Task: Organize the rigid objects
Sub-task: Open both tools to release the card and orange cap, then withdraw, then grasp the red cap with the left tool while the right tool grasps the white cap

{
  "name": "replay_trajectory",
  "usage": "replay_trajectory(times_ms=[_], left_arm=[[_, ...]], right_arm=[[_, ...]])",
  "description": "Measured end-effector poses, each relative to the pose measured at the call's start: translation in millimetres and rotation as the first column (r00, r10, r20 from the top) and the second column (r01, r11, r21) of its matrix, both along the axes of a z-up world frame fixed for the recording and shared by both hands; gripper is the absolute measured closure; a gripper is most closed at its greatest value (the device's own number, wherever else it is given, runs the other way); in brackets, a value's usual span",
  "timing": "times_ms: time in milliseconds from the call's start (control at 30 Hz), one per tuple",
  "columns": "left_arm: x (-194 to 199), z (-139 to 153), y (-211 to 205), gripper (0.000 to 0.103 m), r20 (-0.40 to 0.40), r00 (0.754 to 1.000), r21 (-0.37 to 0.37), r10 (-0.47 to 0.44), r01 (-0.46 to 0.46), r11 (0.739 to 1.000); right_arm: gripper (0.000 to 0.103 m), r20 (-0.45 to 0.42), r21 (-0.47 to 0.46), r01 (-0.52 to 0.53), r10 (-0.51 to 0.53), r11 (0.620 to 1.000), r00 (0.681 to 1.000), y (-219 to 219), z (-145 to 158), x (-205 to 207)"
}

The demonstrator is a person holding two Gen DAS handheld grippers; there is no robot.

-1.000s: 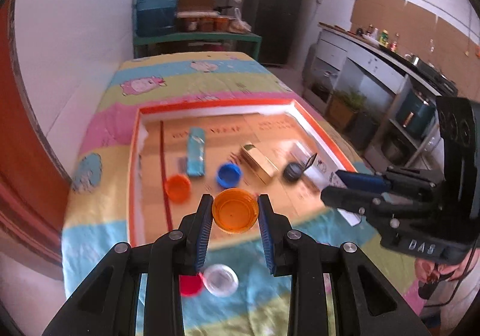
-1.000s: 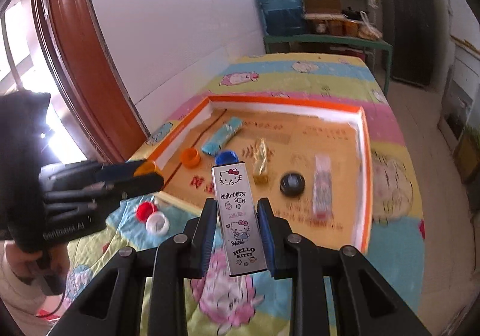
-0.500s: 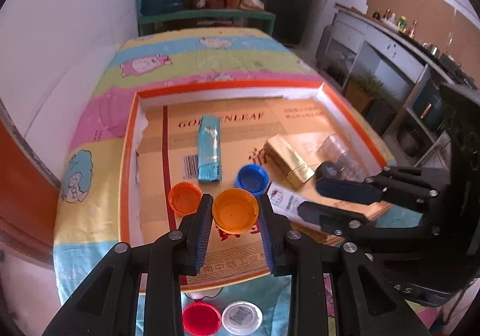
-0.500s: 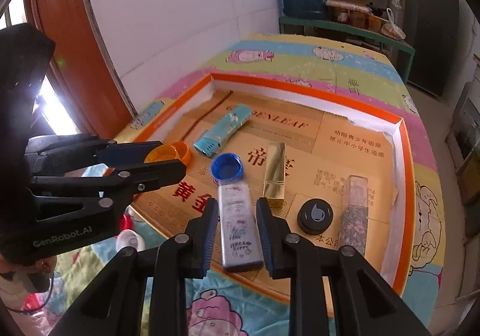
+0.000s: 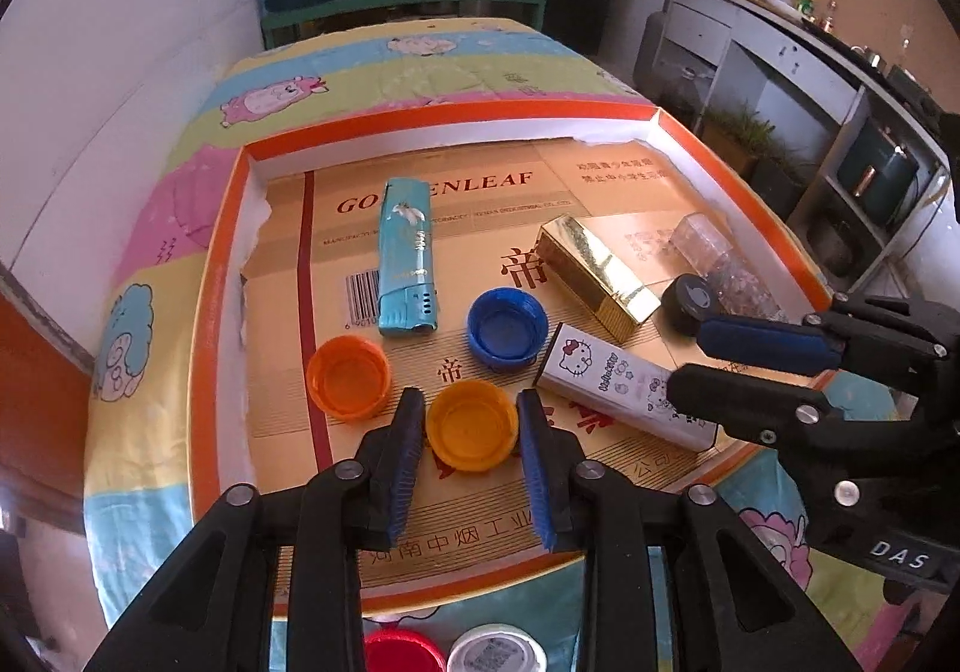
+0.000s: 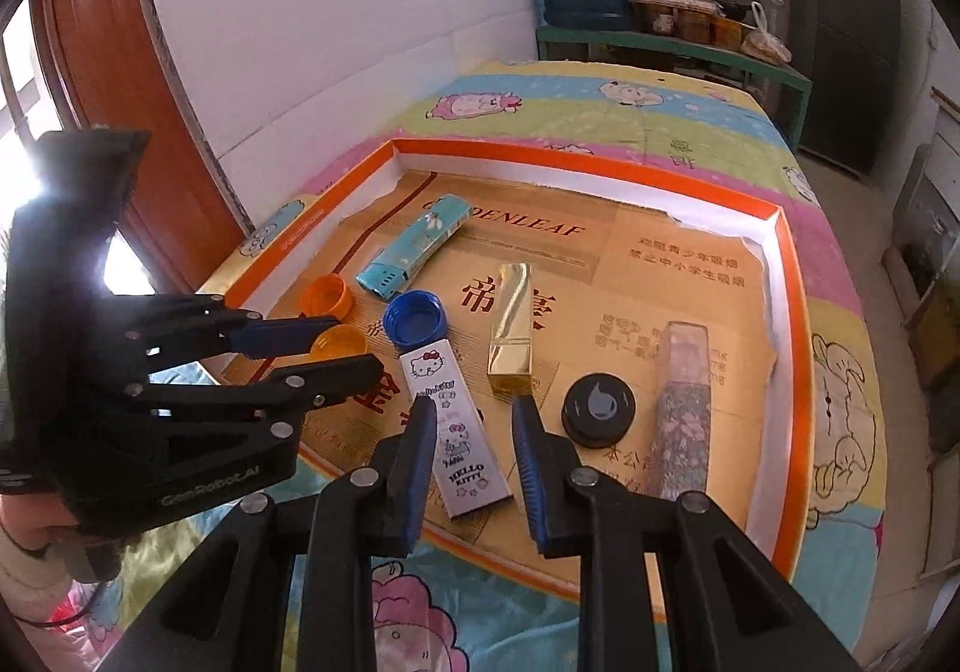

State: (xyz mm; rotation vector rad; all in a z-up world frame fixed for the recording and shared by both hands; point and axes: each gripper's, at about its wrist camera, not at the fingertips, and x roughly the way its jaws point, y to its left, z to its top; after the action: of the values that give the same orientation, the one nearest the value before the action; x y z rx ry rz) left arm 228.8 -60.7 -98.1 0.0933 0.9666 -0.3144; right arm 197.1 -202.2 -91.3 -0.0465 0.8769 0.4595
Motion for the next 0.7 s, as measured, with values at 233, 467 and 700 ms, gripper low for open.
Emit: replay_trajectory(times_ms=[233,467,700], left_arm=[[-16.2,18.3,12.3,0.052,0.032,0.999,-0.099,0.014,-0.011,0.995],[-54.3,47.8,52.4,0.052,0.065,0.995,-0.241,0.080,-0.062,0.968],[-94.3,47.7,88.0,0.052,0.087,0.985,-0.206,0.149,-0.128,0.970]], right_arm=[[0.076,0.006,0.046,0.053,-0.053,0.998,0.999,-10.4,3.2,-20.2],[0.058,0.027,0.130,-0.018,0.015,0.991,1.000,-3.0,17.3,-54.3],[0.052,0.060,-0.029,-0.236,0.237,0.971,0.970,69.5,3.5,-94.9]])
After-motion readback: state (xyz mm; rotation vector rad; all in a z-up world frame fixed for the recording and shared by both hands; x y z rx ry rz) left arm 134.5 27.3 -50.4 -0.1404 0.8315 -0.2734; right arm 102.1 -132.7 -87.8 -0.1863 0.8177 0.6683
